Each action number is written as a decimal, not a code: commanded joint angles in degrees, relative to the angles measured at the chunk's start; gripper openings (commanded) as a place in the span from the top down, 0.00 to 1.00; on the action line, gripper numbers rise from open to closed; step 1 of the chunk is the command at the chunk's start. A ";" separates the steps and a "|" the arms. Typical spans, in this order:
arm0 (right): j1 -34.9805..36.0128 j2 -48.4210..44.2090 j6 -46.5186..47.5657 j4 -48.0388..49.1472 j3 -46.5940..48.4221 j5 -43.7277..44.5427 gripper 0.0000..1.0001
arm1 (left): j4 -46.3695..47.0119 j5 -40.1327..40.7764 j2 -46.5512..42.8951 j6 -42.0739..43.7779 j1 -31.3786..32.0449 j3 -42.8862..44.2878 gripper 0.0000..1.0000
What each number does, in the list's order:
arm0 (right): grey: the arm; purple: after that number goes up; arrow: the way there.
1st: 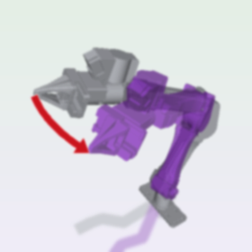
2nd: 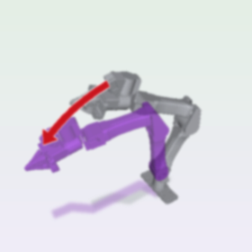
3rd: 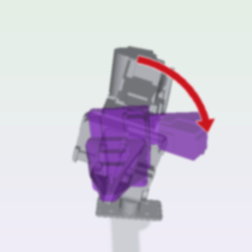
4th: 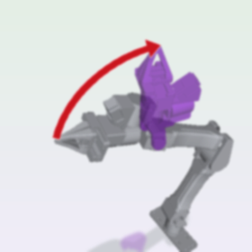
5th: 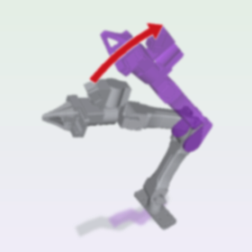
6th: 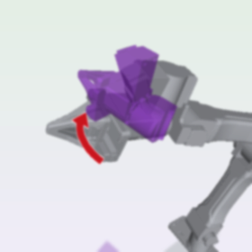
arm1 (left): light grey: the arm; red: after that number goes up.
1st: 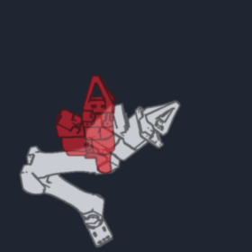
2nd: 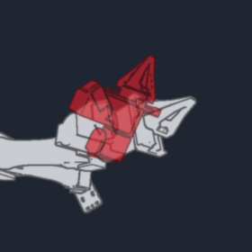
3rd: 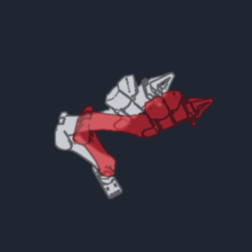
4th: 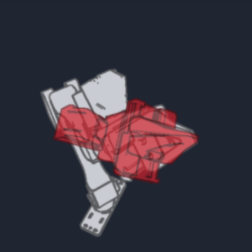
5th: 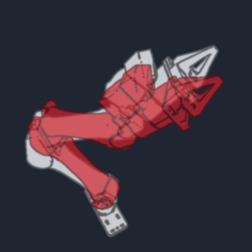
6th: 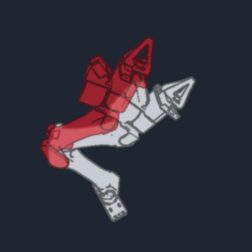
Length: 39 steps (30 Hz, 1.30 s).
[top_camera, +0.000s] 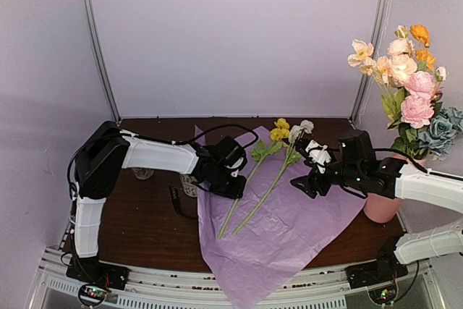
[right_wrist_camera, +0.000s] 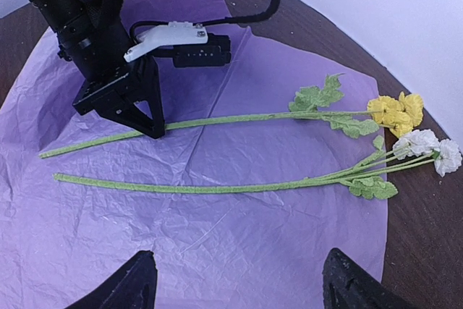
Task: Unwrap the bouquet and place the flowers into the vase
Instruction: Pick up the fake flower from the flattened wrapping paper, then pass from the left arm to the right
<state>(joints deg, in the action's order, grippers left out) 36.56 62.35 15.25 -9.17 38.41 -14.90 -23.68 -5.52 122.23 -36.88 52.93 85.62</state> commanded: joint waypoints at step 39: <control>3.08 27.71 -25.62 -8.10 38.37 -15.88 0.30 | 62.25 -8.67 -28.17 -6.24 2.49 -34.92 1.00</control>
<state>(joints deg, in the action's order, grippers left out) 39.18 89.19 -8.62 -17.06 73.43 -25.98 36.97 -14.15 96.36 -46.98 53.91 50.06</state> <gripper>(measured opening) 0.711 0.033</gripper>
